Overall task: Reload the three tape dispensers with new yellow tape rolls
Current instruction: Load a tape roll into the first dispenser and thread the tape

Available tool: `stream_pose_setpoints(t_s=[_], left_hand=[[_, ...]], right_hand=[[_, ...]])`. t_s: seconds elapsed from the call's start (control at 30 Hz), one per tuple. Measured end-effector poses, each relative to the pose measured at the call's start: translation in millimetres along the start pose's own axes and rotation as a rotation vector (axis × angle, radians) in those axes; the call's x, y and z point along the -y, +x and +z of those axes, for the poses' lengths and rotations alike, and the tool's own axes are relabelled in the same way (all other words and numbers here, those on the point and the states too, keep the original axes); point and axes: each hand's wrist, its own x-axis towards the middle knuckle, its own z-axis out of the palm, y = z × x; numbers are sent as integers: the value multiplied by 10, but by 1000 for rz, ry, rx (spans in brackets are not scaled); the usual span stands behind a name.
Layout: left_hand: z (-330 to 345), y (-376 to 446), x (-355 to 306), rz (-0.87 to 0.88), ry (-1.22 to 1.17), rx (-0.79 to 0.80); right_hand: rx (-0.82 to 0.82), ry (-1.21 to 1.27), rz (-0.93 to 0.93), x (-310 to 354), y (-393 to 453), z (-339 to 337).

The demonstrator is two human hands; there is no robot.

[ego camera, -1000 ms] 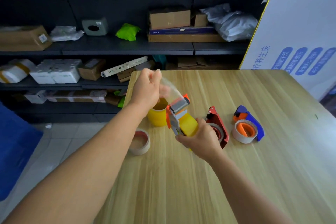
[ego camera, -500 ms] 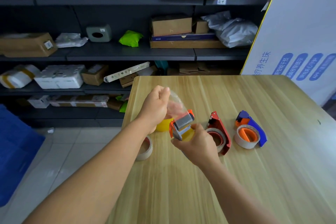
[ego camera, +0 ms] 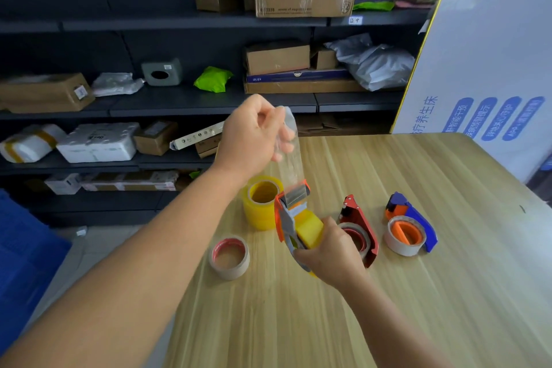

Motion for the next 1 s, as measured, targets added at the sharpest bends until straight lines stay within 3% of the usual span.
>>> stream_pose_setpoints(t_s=[0.67, 0.83, 1.0], left_hand=[[-214, 309, -186, 44, -73, -125], [-372, 449, 122, -183, -162, -274], [-501, 440, 583, -433, -241, -322]], right_hand=[[48, 197, -97, -18, -59, -106], [96, 357, -95, -25, -107, -119], [93, 395, -101, -13, -119, -170]])
